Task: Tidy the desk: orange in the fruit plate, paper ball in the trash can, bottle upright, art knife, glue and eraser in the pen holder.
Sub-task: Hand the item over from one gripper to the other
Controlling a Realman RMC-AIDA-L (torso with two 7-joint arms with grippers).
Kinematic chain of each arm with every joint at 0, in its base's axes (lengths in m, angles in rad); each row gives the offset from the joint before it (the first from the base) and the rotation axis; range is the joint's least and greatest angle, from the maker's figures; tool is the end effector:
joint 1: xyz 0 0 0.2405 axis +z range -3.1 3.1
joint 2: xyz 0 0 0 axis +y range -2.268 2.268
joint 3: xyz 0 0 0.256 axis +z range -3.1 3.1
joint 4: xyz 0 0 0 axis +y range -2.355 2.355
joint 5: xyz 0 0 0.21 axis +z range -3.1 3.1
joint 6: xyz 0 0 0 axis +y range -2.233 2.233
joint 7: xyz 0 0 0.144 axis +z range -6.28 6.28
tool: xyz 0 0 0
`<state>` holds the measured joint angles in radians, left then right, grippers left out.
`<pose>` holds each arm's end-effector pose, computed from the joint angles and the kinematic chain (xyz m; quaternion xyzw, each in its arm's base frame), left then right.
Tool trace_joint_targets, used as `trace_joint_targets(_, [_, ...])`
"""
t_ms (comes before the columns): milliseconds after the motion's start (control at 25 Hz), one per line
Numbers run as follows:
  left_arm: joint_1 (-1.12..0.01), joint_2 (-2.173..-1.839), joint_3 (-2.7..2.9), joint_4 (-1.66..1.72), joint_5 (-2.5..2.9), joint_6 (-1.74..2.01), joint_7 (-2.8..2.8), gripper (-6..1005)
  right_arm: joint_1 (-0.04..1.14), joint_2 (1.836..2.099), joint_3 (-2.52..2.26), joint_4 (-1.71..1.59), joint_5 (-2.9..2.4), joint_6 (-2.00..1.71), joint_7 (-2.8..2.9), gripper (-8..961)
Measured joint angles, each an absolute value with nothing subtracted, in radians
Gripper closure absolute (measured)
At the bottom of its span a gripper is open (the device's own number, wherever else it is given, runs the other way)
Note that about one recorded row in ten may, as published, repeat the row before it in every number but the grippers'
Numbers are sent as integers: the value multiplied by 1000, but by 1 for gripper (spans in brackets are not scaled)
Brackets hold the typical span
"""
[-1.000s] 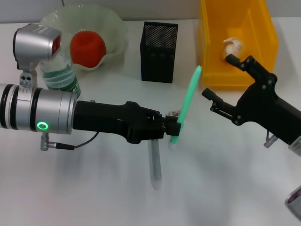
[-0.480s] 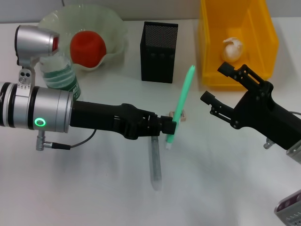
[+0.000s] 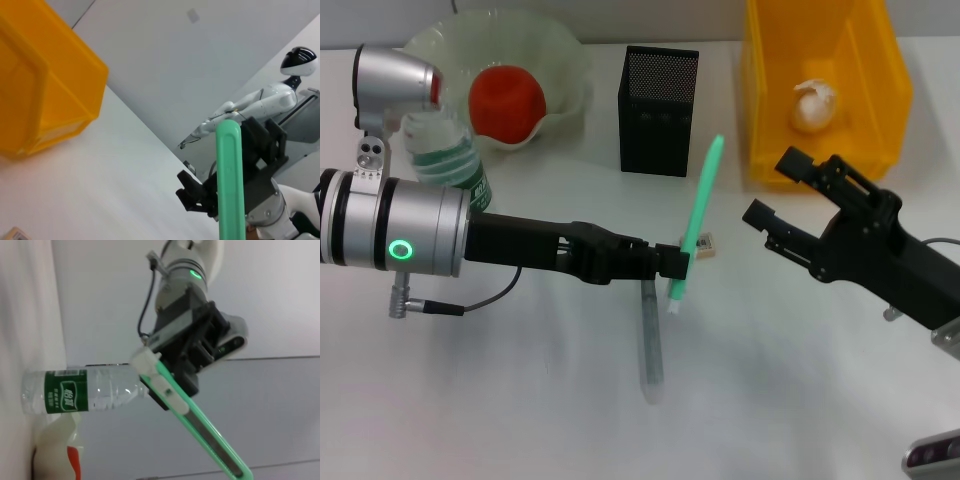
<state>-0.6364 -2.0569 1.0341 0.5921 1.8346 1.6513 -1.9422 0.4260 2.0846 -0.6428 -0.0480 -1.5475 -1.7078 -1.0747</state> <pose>-0.2017 0.3223 -0.0350 0.8919 0.3838 0.2177 0.0992 0.2696 0.2559 -0.0445 -0.6624 -0.5293 0.1153 0.5174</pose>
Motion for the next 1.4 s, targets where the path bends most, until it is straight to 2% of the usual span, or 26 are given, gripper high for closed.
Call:
trace_joint_targets(600, [-629, -2054, 1037, 601, 1855, 1704, -2081, 845, 417, 2089, -703, -25, -1568, -1723, -1213, 129])
trace_joint_targets(1400, [-645, -2037, 1039, 627, 1898, 1735, -2191, 847, 472, 2092, -756, 30, -1568, -1693, -1369, 130])
